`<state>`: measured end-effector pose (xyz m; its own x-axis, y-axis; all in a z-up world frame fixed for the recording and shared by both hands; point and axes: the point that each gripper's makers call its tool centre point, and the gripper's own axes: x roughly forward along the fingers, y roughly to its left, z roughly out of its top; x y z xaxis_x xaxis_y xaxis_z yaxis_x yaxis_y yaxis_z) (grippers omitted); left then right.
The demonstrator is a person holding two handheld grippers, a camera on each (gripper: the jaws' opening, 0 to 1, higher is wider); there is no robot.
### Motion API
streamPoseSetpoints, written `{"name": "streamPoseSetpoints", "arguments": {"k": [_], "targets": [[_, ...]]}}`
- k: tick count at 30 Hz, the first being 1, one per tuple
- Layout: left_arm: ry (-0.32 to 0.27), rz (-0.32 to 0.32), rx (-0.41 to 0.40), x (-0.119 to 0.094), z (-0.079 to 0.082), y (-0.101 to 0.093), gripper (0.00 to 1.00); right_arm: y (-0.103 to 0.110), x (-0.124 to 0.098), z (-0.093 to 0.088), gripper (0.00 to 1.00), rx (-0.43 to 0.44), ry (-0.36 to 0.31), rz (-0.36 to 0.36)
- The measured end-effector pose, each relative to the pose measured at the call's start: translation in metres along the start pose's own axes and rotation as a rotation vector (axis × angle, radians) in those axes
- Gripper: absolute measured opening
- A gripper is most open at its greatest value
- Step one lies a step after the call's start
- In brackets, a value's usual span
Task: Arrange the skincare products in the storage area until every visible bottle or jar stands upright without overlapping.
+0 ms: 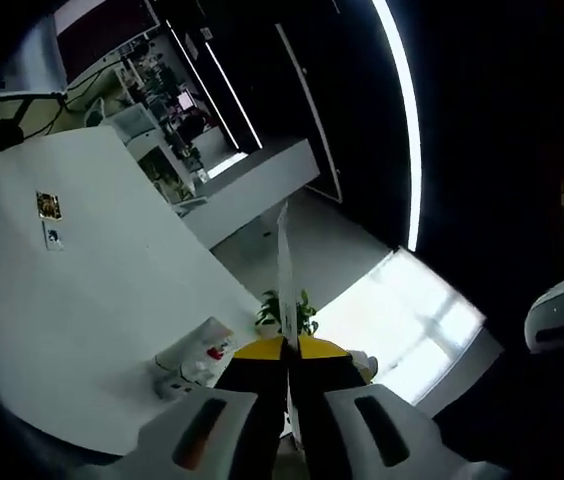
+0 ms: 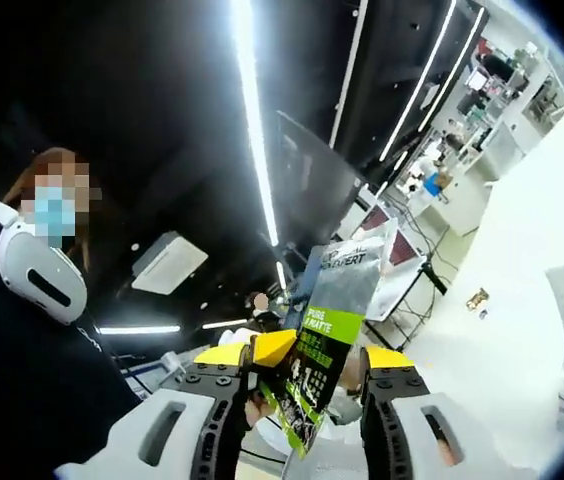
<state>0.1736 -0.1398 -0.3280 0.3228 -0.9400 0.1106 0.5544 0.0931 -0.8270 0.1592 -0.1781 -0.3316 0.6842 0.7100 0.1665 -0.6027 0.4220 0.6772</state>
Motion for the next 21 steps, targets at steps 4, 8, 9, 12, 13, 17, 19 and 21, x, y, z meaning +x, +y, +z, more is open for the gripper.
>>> {"name": "streamPoseSetpoints", "arguments": {"k": [4,8,9,12,13,17,19,21], "targets": [[0.0,0.016,-0.022,-0.003,0.001,0.01,0.0,-0.006,-0.006,-0.007,0.57,-0.022,0.03,-0.037],[0.006,0.044,-0.035,-0.005,0.002,0.022,0.0,-0.009,-0.011,-0.014,0.62,-0.047,0.061,-0.066],[0.007,0.047,-0.037,-0.006,0.002,0.024,0.0,-0.01,-0.013,-0.016,0.63,-0.053,0.07,-0.073],[0.012,0.068,-0.049,-0.007,0.002,0.034,0.0,-0.012,-0.017,-0.024,0.68,-0.076,0.1,-0.1],[0.015,0.08,-0.054,-0.007,0.002,0.039,0.0,-0.014,-0.019,-0.027,0.71,-0.086,0.114,-0.113],[0.028,0.103,-0.076,-0.006,-0.002,0.052,0.0,-0.017,-0.026,-0.031,0.78,-0.101,0.13,-0.143],[0.035,0.107,-0.082,-0.005,-0.004,0.055,0.0,-0.018,-0.03,-0.032,0.8,-0.11,0.133,-0.161],[0.041,0.111,-0.094,-0.004,-0.006,0.06,0.0,-0.021,-0.035,-0.033,0.82,-0.112,0.135,-0.18]]}}
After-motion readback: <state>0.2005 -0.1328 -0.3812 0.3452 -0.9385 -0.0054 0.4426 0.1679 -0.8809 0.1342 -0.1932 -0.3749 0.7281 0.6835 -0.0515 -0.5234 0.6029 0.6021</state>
